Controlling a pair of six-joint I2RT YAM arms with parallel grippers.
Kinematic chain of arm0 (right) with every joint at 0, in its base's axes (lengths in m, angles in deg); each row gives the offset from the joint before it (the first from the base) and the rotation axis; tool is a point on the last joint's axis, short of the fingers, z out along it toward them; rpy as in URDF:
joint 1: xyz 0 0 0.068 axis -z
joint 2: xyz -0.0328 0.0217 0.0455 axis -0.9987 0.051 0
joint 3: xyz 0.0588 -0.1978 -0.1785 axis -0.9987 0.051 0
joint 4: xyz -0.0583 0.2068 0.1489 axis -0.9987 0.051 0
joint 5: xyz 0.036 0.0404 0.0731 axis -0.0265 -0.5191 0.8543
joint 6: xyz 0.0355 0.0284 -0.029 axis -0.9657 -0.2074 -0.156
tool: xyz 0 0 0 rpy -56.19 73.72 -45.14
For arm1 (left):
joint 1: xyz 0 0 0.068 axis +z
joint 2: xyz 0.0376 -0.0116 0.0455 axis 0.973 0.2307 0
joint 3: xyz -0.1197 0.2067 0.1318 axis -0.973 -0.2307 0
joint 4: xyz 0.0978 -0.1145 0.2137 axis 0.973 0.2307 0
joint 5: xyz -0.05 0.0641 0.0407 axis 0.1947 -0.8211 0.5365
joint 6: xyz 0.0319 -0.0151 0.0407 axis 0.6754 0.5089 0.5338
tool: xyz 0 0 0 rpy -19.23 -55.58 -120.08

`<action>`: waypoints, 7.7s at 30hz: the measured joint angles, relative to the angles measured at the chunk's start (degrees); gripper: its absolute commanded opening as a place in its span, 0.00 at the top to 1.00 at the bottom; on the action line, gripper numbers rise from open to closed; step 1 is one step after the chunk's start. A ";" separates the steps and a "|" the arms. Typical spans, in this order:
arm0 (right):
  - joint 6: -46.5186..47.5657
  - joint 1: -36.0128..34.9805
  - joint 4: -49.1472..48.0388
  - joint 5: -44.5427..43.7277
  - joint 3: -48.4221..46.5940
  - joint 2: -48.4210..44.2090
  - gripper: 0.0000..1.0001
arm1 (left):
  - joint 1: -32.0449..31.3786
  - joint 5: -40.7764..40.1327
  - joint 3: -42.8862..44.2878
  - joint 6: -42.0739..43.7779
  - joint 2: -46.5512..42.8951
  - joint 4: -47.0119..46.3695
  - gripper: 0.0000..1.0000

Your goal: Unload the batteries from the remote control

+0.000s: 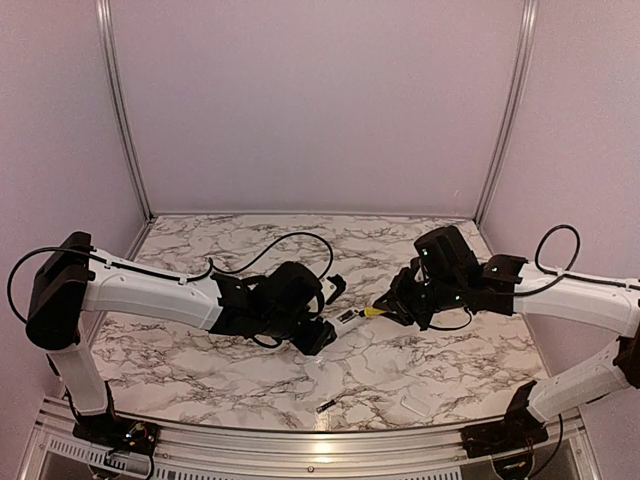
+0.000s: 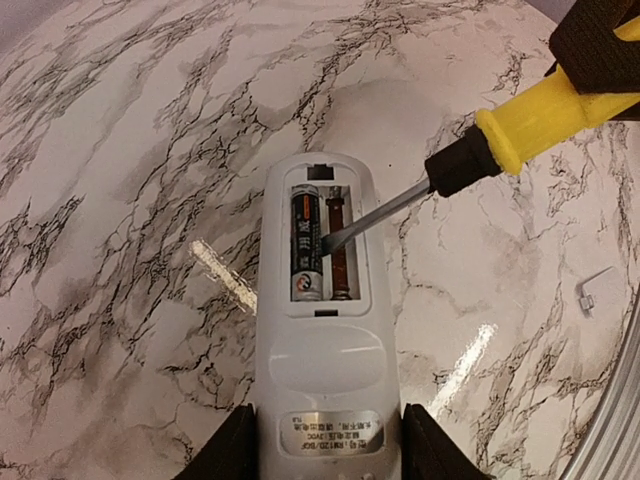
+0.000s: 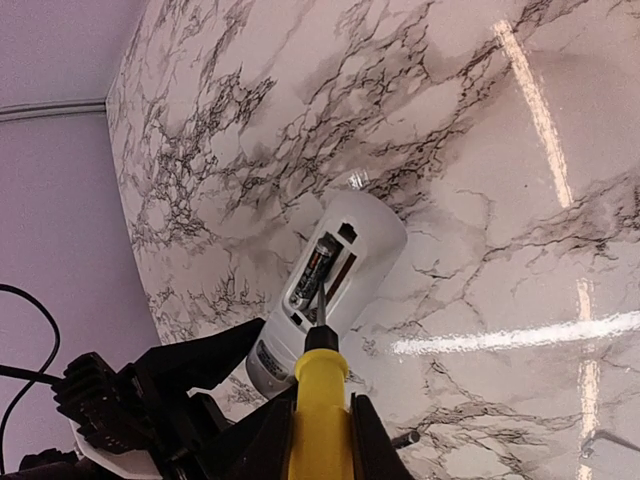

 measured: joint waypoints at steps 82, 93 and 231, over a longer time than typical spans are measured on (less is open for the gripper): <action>3.80 0.09 7.19 2.34 -4.15 7.06 1.00 | -0.57 6.60 -2.82 -1.11 5.70 -4.81 1.00; 4.72 0.15 8.41 1.90 -5.70 7.82 1.00 | -0.57 6.75 -2.51 -0.50 6.32 -4.81 1.00; 27.61 0.52 11.65 17.40 -32.70 21.27 1.00 | 10.88 15.02 -17.18 26.40 -28.15 -9.49 0.27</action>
